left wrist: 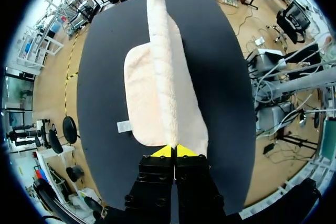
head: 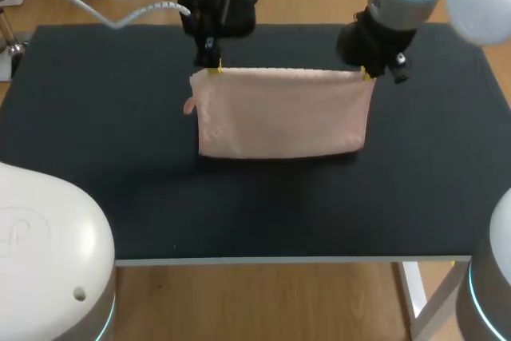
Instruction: Fold the towel
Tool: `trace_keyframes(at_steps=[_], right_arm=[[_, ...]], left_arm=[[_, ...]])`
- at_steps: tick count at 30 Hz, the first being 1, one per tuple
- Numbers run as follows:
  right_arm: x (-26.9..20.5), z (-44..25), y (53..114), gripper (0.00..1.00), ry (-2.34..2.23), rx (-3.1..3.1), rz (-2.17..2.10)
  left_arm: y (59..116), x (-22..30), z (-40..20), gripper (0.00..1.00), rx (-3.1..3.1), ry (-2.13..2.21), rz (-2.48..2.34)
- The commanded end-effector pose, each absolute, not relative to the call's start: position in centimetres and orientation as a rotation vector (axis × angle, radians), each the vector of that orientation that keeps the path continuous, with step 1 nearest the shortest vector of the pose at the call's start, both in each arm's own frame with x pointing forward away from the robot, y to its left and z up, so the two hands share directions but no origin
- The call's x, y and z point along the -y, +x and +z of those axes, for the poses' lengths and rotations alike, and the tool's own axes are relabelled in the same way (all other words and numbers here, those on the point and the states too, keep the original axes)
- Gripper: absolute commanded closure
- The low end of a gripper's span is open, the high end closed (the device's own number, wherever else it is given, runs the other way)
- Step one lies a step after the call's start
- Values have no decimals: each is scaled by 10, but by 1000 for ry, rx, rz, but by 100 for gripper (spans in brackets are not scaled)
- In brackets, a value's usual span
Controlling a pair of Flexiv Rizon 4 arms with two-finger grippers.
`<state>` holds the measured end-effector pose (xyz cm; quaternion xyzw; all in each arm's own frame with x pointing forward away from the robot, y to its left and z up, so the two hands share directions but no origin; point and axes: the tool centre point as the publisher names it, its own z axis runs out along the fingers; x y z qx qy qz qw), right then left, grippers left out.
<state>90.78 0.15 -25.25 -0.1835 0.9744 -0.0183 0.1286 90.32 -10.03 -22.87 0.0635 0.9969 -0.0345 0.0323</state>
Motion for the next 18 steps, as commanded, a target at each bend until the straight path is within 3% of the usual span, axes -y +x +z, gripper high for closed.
trace_keyframes(at_steps=[1, 17, 18], right_arm=[[-8, -281, 928, 100, -525, -2866, -63], [-16, -326, 986, 98, -473, -2873, -89], [-16, -326, 988, 65, -478, -2871, -87]], left_arm=[[927, 110, -257, 100, -3147, 192, -87], [987, 111, -307, 100, -3210, 106, -59], [988, 110, -308, 100, -3210, 110, -53]])
